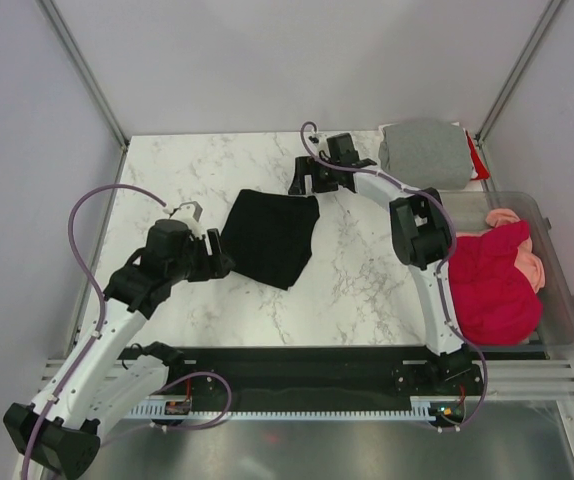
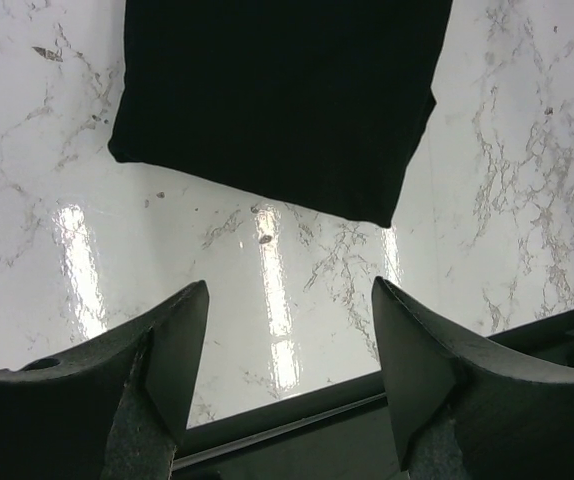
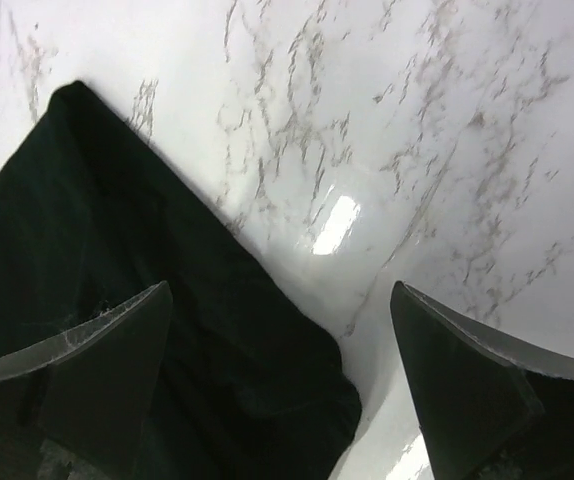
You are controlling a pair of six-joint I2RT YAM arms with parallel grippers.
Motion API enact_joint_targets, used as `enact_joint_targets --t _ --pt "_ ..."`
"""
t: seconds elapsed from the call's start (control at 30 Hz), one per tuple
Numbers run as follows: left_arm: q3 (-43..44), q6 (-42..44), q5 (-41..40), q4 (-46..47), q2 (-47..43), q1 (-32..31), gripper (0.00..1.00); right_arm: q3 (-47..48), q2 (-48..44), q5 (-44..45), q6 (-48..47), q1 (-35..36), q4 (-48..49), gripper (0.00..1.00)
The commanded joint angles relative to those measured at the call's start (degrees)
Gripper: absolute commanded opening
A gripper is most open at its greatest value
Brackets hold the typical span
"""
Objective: Fold and stack the t-shirts
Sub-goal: Neatly place the folded tshirt to the corner
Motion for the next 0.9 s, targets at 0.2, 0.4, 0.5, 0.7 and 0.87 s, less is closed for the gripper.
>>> enact_joint_targets --t 0.2,0.4,0.5,0.7,0.87 --pt "-0.07 1.42 -0.44 2.41 -1.19 -0.06 0.73 -19.95 -13.02 -11.66 5.46 1.09 10.31 0.98" --pt "-0.07 1.42 -0.18 2.41 -0.49 -0.06 0.73 -23.85 -17.07 -13.68 4.33 3.99 10.85 0.98" --pt "-0.07 1.42 -0.18 2.41 -0.49 -0.06 0.73 -24.03 -17.51 -13.95 3.88 4.78 10.93 0.98" --pt "-0.16 1.50 -0.26 2.41 0.03 -0.06 0.72 -23.50 -16.02 -16.41 5.46 5.22 12.78 0.98" --pt "-0.07 1.59 -0.18 2.41 0.39 0.02 0.72 -24.55 -16.36 -11.68 0.73 6.71 8.48 0.98"
